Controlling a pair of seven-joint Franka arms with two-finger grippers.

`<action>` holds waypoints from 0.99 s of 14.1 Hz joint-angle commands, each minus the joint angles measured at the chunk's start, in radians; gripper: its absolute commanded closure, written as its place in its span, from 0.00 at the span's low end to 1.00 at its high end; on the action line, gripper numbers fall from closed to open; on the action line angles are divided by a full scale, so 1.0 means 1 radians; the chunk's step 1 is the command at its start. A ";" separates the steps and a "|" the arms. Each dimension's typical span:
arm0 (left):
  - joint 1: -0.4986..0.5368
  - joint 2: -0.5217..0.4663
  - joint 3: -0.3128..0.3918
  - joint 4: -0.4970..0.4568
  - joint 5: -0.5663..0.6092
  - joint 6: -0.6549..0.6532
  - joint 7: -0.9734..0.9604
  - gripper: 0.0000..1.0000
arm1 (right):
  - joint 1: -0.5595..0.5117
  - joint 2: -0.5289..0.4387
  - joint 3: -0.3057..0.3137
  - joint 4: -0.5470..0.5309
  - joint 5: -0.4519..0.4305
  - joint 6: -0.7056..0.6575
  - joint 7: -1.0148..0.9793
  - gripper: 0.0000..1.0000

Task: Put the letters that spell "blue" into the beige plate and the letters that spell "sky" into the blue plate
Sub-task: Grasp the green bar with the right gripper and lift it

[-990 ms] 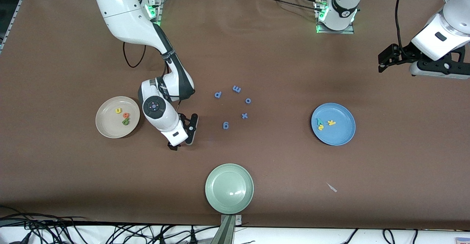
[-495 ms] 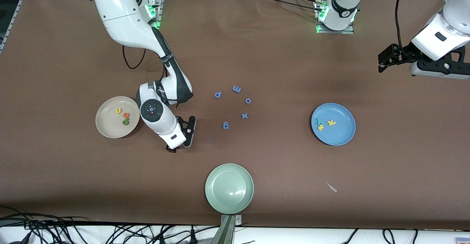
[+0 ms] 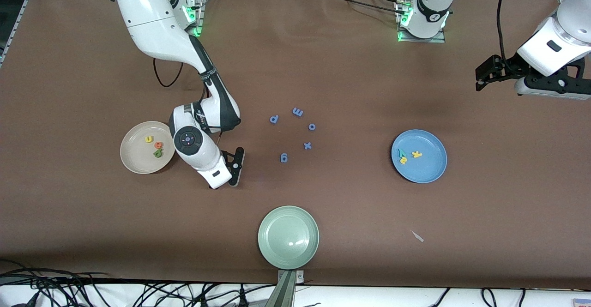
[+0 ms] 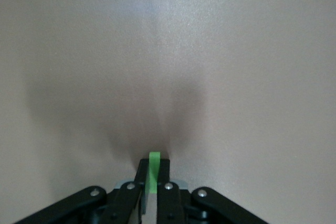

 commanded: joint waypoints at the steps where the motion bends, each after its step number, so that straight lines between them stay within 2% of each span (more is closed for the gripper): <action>1: -0.001 0.004 0.004 0.023 -0.010 -0.023 -0.007 0.00 | -0.013 0.023 0.009 0.024 0.012 0.005 -0.011 1.00; 3: -0.001 0.004 0.006 0.023 -0.010 -0.023 -0.006 0.00 | -0.013 0.014 0.003 0.056 0.014 -0.020 -0.010 1.00; 7: -0.001 0.004 0.006 0.023 -0.010 -0.023 -0.006 0.00 | -0.118 0.008 -0.002 0.176 0.072 -0.289 -0.013 1.00; 14: -0.001 0.004 0.006 0.023 -0.010 -0.023 -0.007 0.00 | -0.309 -0.035 -0.004 0.178 0.095 -0.610 -0.008 1.00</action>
